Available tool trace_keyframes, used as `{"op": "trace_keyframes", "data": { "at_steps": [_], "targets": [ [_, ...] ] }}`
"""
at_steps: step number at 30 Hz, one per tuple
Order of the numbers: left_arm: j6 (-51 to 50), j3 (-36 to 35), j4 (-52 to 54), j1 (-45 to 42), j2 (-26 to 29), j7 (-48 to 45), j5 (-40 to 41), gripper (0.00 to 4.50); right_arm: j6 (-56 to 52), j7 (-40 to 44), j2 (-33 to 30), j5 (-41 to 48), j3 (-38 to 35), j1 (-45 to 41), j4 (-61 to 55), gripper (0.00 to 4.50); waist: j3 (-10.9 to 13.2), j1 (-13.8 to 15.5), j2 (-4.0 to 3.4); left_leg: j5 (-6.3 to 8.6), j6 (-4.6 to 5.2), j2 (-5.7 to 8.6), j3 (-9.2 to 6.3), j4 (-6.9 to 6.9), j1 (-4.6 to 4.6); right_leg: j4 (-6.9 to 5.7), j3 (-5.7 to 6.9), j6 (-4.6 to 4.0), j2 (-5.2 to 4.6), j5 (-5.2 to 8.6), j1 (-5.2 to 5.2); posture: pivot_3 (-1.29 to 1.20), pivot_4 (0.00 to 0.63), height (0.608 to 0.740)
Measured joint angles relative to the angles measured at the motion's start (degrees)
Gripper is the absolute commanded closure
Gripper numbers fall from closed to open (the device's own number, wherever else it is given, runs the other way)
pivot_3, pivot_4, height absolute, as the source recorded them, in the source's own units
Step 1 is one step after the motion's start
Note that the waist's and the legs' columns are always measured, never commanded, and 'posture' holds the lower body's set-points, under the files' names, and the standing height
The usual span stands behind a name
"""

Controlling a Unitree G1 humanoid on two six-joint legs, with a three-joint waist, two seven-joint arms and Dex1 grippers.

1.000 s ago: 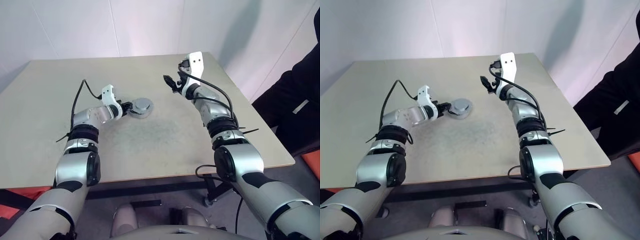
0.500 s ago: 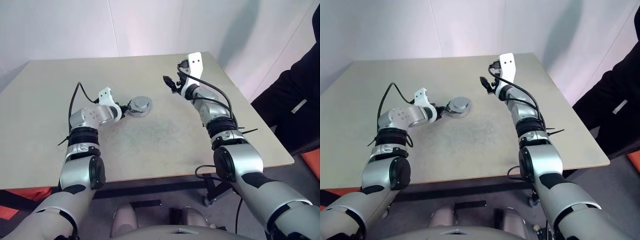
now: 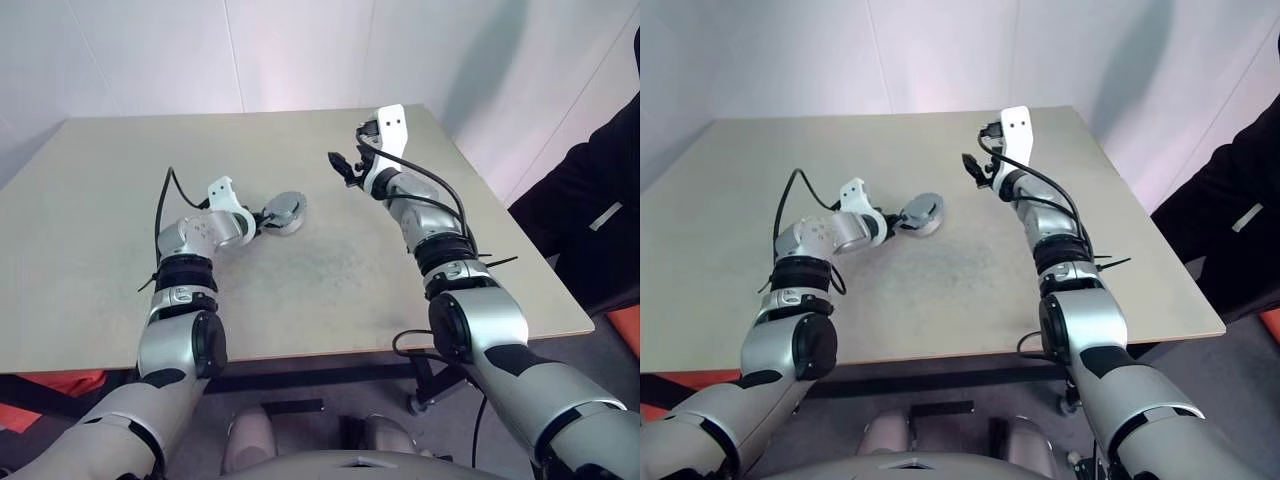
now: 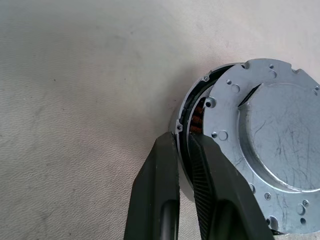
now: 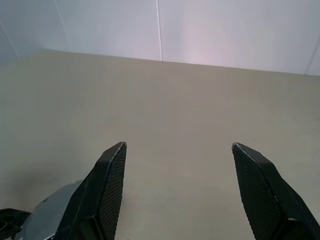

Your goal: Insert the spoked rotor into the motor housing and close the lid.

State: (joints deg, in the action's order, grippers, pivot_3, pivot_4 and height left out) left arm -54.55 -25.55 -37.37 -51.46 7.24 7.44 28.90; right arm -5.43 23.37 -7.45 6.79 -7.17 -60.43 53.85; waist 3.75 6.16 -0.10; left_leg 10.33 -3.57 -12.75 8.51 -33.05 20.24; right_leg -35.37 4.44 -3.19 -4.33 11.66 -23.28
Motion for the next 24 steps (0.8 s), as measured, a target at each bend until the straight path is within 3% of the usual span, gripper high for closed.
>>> {"op": "trace_keyframes", "data": {
  "at_steps": [7, 15, 20, 24],
  "targets": [
    [-3.2, 1.2, 1.0, 0.2, 1.2, -3.1, 0.1, 4.39, 0.0, -0.7, 0.0, 0.0, 0.0, 0.0, 0.0, 0.71, 0.0, 0.2, -0.01, 0.02, 0.04, 0.0, 0.0, 0.0, 0.07, 0.06, 0.01, 0.0, 0.0, 0.0, -0.01, 0.0, 0.0, 0.74],
    [-17.5, 8.2, 15.9, 7.5, 6.6, -15.4, 3.7, 4.39, 0.0, -1.3, -0.1, 0.0, -0.1, 0.0, 0.4, 0.71, 0.0, -0.2, -0.03, 0.05, 0.04, -0.04, 0.01, 0.0, 0.38, 0.27, 0.07, 0.0, 0.0, 0.01, -0.17, 0.0, 0.0, 0.74],
    [-23.7, 11.0, 22.7, 11.6, 10.5, -19.7, 4.4, 4.39, 0.0, -1.9, -0.2, 0.0, -0.4, 0.0, 0.8, 0.71, 0.0, -0.6, -0.06, 0.06, 0.02, -0.03, 0.01, 0.0, 0.41, 0.3, 0.08, 0.0, 0.0, 0.01, -0.18, 0.0, 0.0, 0.74],
    [-27.7, 11.7, 25.9, 14.7, 10.5, -20.9, 4.8, 4.39, 0.1, -2.1, -0.1, 0.0, -0.6, 0.0, 1.3, 0.71, 0.0, -0.5, -0.07, 0.07, 0.03, -0.02, 0.01, -0.02, 0.4, 0.28, 0.07, 0.0, 0.0, 0.0, -0.17, 0.0, 0.0, 0.74]
  ]
}}
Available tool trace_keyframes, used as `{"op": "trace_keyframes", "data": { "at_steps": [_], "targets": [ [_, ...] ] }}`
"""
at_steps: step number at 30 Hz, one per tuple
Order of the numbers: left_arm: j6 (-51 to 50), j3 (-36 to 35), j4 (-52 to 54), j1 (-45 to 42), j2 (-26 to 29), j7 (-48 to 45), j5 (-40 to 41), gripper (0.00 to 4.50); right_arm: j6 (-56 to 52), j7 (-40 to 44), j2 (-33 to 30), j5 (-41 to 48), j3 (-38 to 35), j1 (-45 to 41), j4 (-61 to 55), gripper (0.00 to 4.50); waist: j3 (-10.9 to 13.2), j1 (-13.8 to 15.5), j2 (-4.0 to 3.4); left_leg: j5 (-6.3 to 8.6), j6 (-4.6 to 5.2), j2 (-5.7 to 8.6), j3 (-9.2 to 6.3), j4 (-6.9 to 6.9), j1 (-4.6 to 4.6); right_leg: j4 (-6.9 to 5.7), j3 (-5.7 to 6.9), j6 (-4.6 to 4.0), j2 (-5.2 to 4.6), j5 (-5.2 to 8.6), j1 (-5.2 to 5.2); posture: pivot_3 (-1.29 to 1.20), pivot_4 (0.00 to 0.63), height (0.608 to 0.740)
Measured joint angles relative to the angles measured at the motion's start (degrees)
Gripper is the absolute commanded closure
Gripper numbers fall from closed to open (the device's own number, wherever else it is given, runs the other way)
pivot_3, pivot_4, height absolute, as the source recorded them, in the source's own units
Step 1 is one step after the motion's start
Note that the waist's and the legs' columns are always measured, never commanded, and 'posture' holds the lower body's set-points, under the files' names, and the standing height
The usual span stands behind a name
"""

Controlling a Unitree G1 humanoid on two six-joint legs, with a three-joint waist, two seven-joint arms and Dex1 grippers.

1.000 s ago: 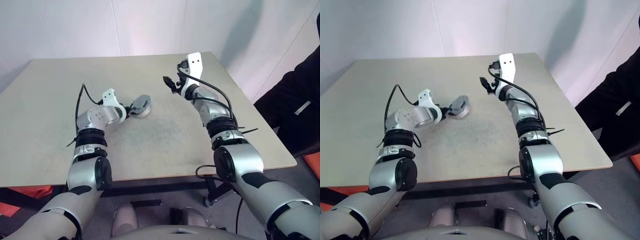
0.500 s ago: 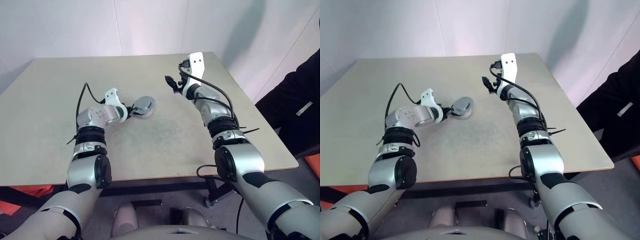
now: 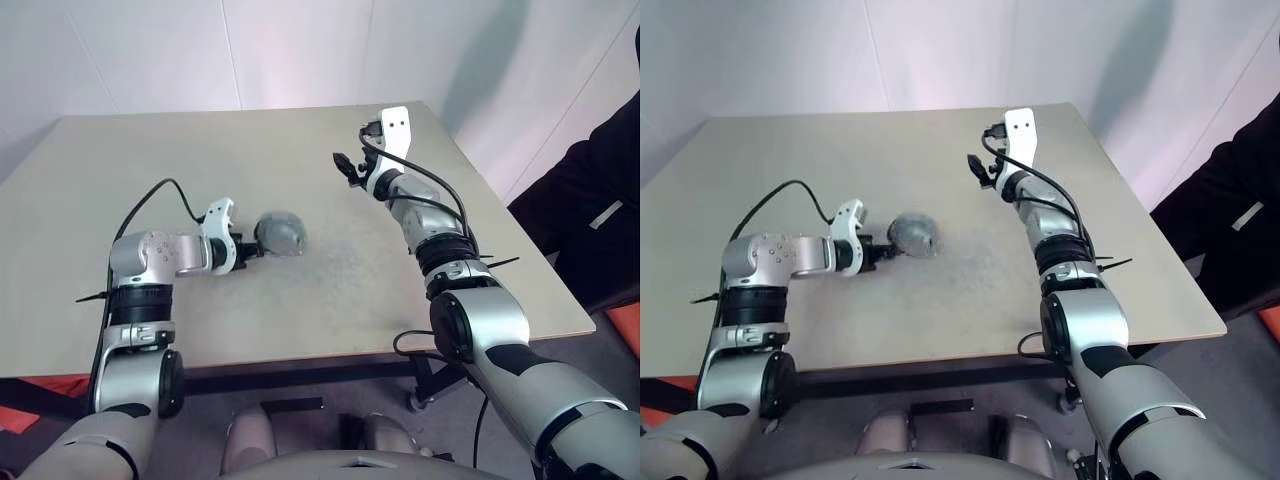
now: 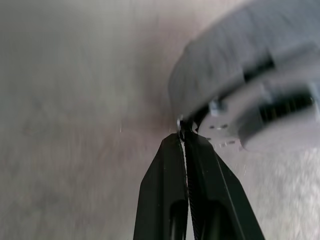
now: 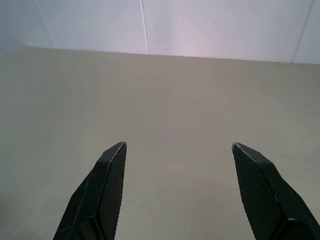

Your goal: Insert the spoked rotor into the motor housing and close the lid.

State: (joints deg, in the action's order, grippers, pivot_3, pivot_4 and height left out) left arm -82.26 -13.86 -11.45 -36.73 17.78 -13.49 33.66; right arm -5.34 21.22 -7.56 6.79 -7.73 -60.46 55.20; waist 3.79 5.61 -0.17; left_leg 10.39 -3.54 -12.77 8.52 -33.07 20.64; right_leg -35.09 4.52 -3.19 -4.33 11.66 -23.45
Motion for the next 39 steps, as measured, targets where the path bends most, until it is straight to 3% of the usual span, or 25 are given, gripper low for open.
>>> {"op": "trace_keyframes", "data": {
  "at_steps": [22, 25, 32, 39],
  "targets": [
    [-1.2, -2.4, 6.1, 3.8, -4.0, -0.7, -1.1, 4.39, 0.1, 0.2, 0.0, 0.0, 0.1, 0.0, 0.3, 0.71, 0.0, -0.1, -0.03, 0.01, 0.01, -0.02, -0.01, -0.03, -0.02, -0.04, 0.0, 0.01, 0.02, 0.0, 0.01, 0.0, 0.0, 0.74],
    [-0.6, -2.9, 6.1, 4.0, -4.0, -0.9, -1.1, 3.82, 0.1, 0.2, 0.0, 0.0, 0.1, 0.0, 0.3, 0.71, 0.0, -0.1, -0.03, 0.01, 0.01, -0.01, -0.01, -0.03, -0.01, -0.03, 0.0, 0.01, 0.02, 0.0, 0.01, 0.0, 0.0, 0.74],
    [2.2, -3.3, 6.5, 4.7, -4.1, -2.0, -0.9, 1.53, 0.1, 0.3, 0.1, 0.0, 0.1, 0.0, 0.3, 0.71, 0.0, -0.2, -0.03, 0.02, 0.04, -0.02, -0.01, -0.03, -0.14, -0.09, -0.01, 0.01, 0.02, 0.0, 0.07, 0.0, 0.0, 0.74],
    [5.0, -4.2, 5.4, 5.4, -3.0, -1.4, -1.2, 1.53, 0.1, 0.4, 0.1, 0.0, 0.2, 0.0, 0.4, 0.71, 0.0, -0.9, -0.04, -0.03, -0.05, -0.04, 0.0, -0.02, -0.56, -0.28, -0.03, 0.32, 0.05, 0.17, 0.21, 0.0, 0.0, 0.74]
  ]
}}
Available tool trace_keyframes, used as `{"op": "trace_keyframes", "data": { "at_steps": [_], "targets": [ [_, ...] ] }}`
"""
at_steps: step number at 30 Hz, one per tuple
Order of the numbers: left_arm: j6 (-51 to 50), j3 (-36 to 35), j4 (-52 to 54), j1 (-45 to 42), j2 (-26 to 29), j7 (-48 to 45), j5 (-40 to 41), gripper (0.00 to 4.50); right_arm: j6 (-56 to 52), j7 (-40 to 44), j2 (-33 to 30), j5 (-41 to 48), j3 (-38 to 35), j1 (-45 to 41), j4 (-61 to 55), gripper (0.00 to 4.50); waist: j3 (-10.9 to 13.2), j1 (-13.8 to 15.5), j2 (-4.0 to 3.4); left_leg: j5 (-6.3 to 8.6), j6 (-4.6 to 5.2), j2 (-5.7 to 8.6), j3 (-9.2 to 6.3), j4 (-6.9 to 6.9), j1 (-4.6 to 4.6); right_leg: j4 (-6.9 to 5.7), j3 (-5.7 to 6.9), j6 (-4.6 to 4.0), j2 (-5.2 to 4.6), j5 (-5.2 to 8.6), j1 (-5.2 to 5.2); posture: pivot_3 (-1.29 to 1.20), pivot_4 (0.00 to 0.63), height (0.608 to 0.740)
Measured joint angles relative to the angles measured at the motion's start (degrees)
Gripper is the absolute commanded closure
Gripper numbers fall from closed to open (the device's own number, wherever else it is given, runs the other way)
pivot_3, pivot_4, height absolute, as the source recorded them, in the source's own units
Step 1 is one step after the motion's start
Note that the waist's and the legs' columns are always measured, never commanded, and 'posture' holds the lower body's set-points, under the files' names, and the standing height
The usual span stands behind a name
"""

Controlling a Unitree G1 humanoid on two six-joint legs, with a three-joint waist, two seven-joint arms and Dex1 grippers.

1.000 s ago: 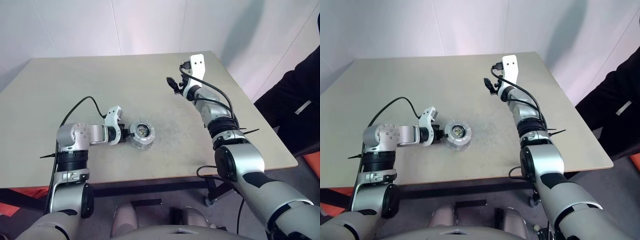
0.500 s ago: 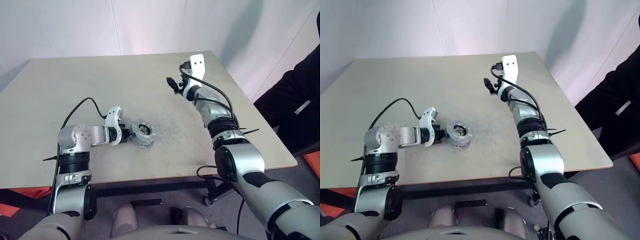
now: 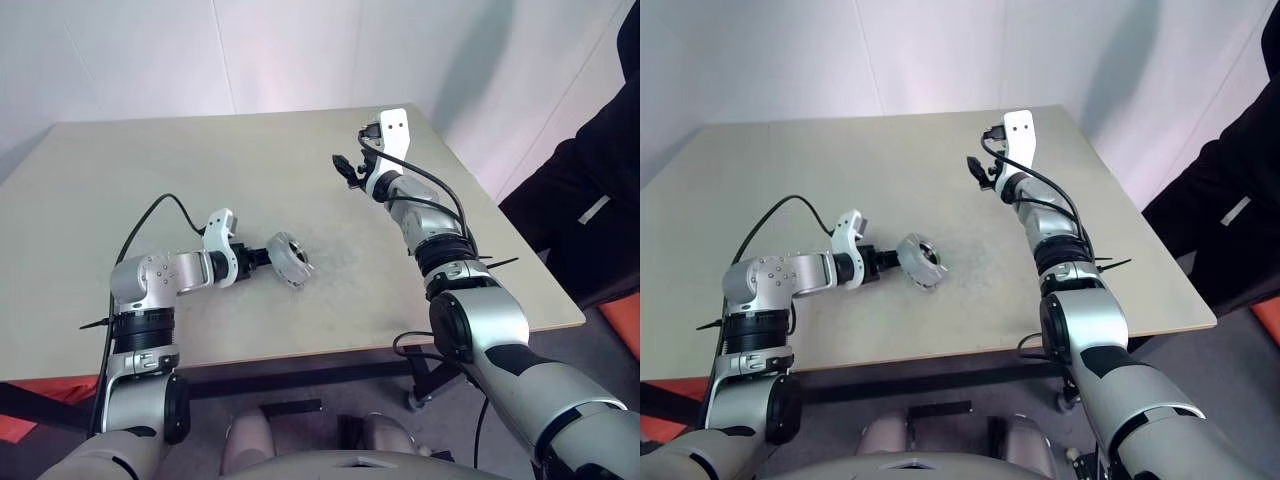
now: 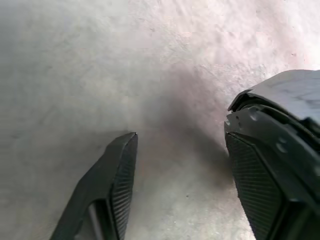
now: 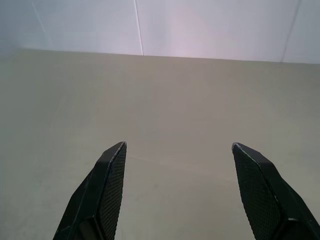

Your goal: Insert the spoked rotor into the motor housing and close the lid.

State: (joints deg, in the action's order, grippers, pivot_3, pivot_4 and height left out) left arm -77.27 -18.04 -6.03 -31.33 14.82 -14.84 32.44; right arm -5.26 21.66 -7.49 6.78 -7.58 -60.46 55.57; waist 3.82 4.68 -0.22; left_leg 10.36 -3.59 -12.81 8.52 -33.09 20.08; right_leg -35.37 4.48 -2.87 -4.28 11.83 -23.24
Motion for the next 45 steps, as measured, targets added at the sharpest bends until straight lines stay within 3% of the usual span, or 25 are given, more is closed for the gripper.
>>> {"op": "trace_keyframes", "data": {
  "at_steps": [11, 20, 26, 37, 45],
  "targets": [
    [-2.9, -5.3, 0.4, 0.2, -1.9, 0.9, 2.9, 1.53, 0.0, 0.6, 0.1, 0.0, 0.6, 0.0, 0.2, 0.71, 0.0, -0.4, -0.01, 0.04, 0.07, 0.02, 0.0, 0.0, 0.27, 0.07, 0.01, -0.34, -0.01, -0.18, -0.09, 0.0, 0.0, 0.74],
    [-11.8, -5.2, 6.7, -0.2, -4.9, -5.0, 12.3, 1.53, -0.1, 0.6, 0.4, 0.0, 1.2, 0.0, 0.2, 0.71, 0.0, -0.1, -0.01, 0.06, 0.11, 0.0, -0.01, 0.0, 0.46, 0.19, 0.04, -0.34, -0.01, -0.19, -0.19, 0.0, 0.0, 0.74],
    [-12.4, -4.1, 7.6, -0.4, -4.8, -5.8, 13.2, 1.53, -0.1, 0.6, 0.4, 0.0, 1.2, 0.0, 0.2, 0.71, 0.0, -0.3, -0.01, 0.06, 0.11, 0.01, -0.01, 0.0, 0.43, 0.18, 0.03, -0.34, -0.01, -0.19, -0.18, 0.0, 0.0, 0.74],
    [-7.2, -4.2, 7.2, -0.4, -4.8, -5.7, 12.4, 1.53, 0.0, 0.6, 0.4, 0.0, 1.3, 0.0, 0.2, 0.71, 0.0, -0.4, -0.02, 0.06, 0.11, 0.01, 0.0, 0.0, 0.46, 0.19, 0.03, -0.34, -0.01, -0.19, -0.19, 0.0, 0.0, 0.74],
    [9.7, -0.1, 7.9, 1.7, -4.6, -8.4, 9.2, 1.53, 4.8, 3.4, 0.2, -0.6, 3.6, 3.1, -4.0, 0.71, 0.0, -0.3, -0.01, 0.06, 0.12, 0.01, 0.0, 0.0, 0.49, 0.23, 0.03, -0.34, -0.01, -0.19, -0.17, 0.0, 0.0, 0.74]
  ]
}}
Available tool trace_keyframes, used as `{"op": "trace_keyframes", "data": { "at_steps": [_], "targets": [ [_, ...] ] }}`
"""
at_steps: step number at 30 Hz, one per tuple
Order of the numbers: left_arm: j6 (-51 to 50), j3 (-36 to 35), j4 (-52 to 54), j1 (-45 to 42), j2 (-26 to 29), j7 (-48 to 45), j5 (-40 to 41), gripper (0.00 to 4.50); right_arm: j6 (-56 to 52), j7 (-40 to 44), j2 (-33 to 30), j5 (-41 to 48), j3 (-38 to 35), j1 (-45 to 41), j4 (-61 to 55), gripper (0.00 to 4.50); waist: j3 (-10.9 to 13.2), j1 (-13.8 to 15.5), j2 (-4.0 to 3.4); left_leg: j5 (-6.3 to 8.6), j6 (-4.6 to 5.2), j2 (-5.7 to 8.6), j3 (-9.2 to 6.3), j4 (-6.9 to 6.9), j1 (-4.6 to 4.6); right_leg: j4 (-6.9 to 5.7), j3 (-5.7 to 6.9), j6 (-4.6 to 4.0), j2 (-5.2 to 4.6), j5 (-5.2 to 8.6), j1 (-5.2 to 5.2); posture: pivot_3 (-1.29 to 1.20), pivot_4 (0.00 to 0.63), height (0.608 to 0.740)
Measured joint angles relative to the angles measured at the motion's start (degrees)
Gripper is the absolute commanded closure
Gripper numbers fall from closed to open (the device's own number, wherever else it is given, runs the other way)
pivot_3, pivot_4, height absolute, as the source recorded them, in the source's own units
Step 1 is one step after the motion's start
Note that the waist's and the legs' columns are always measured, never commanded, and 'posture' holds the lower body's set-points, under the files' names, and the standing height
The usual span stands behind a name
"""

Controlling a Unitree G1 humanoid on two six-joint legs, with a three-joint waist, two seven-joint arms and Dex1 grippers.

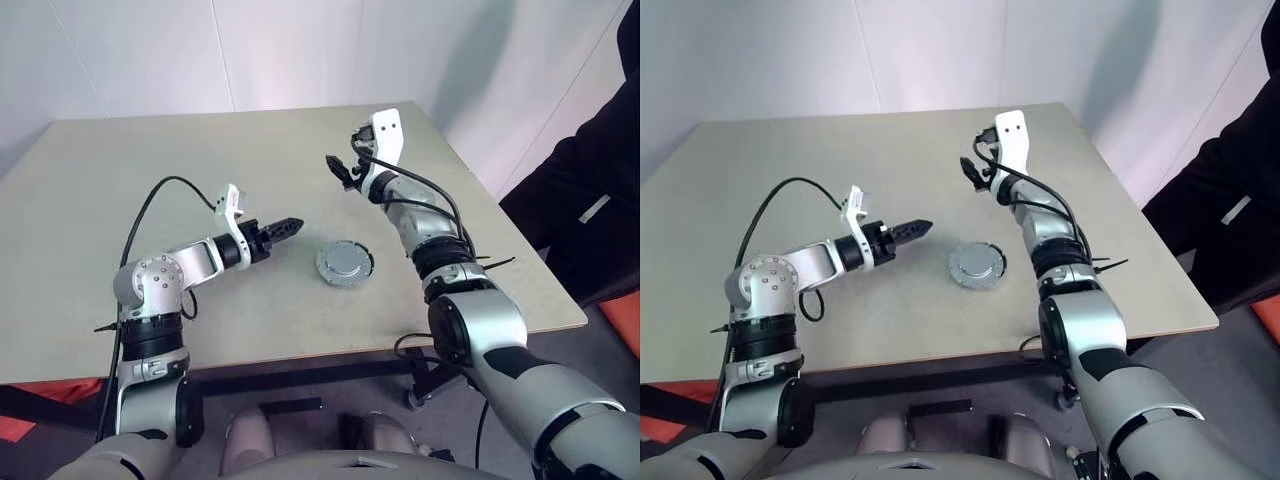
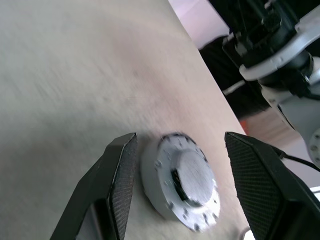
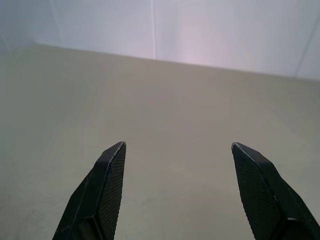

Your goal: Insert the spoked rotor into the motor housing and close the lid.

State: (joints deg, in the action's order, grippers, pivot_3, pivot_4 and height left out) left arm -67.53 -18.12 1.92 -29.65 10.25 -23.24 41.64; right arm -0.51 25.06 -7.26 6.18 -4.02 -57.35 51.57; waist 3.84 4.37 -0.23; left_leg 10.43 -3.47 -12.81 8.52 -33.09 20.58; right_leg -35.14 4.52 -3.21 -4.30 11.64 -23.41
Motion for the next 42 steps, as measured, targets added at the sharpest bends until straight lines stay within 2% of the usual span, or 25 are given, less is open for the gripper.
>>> {"op": "trace_keyframes", "data": {
  "at_steps": [4, 7, 11, 12, 15, 22, 28, 34, 40, 42],
  "targets": [
    [9.3, 4.3, 1.3, 3.2, 3.1, -5.1, -2.6, 1.53, -1.6, 10.0, -1.7, 2.1, 3.0, 9.8, -14.2, 0.71, 0.0, 0.3, 0.01, -0.01, 0.02, 0.0, -0.01, 0.0, 0.09, 0.13, 0.03, 0.01, 0.01, -0.01, 0.01, 0.0, 0.0, 0.74],
    [18.6, 7.6, 1.5, 5.6, 8.2, -10.6, -7.2, 1.53, -8.4, 19.1, -7.9, 4.7, 5.2, 18.3, -26.9, 0.71, 0.0, 1.0, 0.01, 0.07, 0.16, 0.01, -0.02, -0.01, 0.06, 0.25, 0.01, 0.08, 0.0, -0.05, 0.11, 0.0, 0.0, 0.74],
    [25.5, 8.4, 1.0, 5.8, 10.9, -15.9, -8.4, 1.53, -13.6, 26.3, -17.3, 4.7, 8.3, 26.4, -38.2, 0.71, 0.0, 1.6, 0.01, 0.07, 0.14, 0.02, 0.0, -0.03, -0.26, 0.27, -0.03, 0.13, -0.01, -0.07, 0.42, 0.0, 0.0, 0.74],
    [27.1, 9.1, 0.7, 5.6, 11.3, -17.0, -9.0, 1.51, -14.7, 27.6, -19.1, 4.7, 8.9, 27.9, -39.7, 0.55, 0.0, 1.5, 0.0, 0.07, 0.13, 0.01, 0.02, -0.02, -0.47, 0.27, -0.04, 0.15, -0.01, -0.06, 0.57, 0.0, 0.0, 0.74],
    [29.8, 10.5, -0.3, 5.3, 12.0, -19.0, -10.0, 1.5, -16.4, 29.4, -21.0, 4.8, 9.4, 30.0, -42.3, 0.02, 0.0, 1.1, -0.01, 0.01, 0.02, -0.01, 0.03, 0.03, -0.56, 0.24, -0.07, 0.57, 0.02, 0.18, 0.66, 0.0, 0.0, 0.74],
    [32.7, 13.9, -1.5, 5.5, 11.1, -20.0, -11.7, 1.5, -18.8, 29.5, -19.8, 4.6, 12.2, 31.1, -46.3, 0.02, 0.0, 1.2, -0.02, -0.04, -0.01, -0.01, 0.03, 0.03, -0.62, 0.22, -0.09, 0.57, 0.03, 0.18, 0.66, 0.0, 0.0, 0.74],
    [33.6, 15.3, -1.8, 6.1, 9.6, -19.3, -12.6, 1.5, -18.4, 27.0, -16.1, 2.5, 14.9, 28.8, -41.2, 0.02, 0.0, 1.2, -0.02, -0.01, 0.02, -0.01, 0.03, 0.03, -0.54, 0.23, -0.08, 0.16, 0.02, -0.06, 0.6, 0.0, 0.0, 0.74],
    [34.0, 15.5, -2.2, 7.3, 9.6, -18.8, -12.9, 1.5, -17.4, 26.6, -16.0, 1.6, 15.0, 28.8, -38.6, 0.02, 0.0, 1.2, -0.02, 0.0, 0.04, 0.0, 0.03, 0.04, -0.49, 0.25, -0.08, 0.15, 0.02, -0.06, 0.57, 0.0, 0.0, 0.74],
    [34.0, 15.5, -2.2, 8.2, 10.1, -18.7, -13.0, 1.5, -18.1, 27.3, -17.4, 2.0, 14.8, 31.3, -41.9, 0.02, 0.0, 1.3, -0.02, 0.01, 0.06, 0.0, 0.03, 0.03, -0.56, 0.25, -0.08, 0.19, 0.02, -0.04, 0.67, 0.0, 0.0, 0.74],
    [34.0, 15.5, -2.3, 8.1, 10.2, -18.7, -13.2, 1.5, -19.2, 27.4, -17.5, 2.2, 14.8, 32.6, -43.5, 0.02, 0.0, 1.2, -0.02, 0.01, 0.05, 0.0, 0.03, 0.03, -0.56, 0.24, -0.08, 0.52, 0.02, 0.16, 0.68, 0.0, 0.0, 0.74]
  ]
}}
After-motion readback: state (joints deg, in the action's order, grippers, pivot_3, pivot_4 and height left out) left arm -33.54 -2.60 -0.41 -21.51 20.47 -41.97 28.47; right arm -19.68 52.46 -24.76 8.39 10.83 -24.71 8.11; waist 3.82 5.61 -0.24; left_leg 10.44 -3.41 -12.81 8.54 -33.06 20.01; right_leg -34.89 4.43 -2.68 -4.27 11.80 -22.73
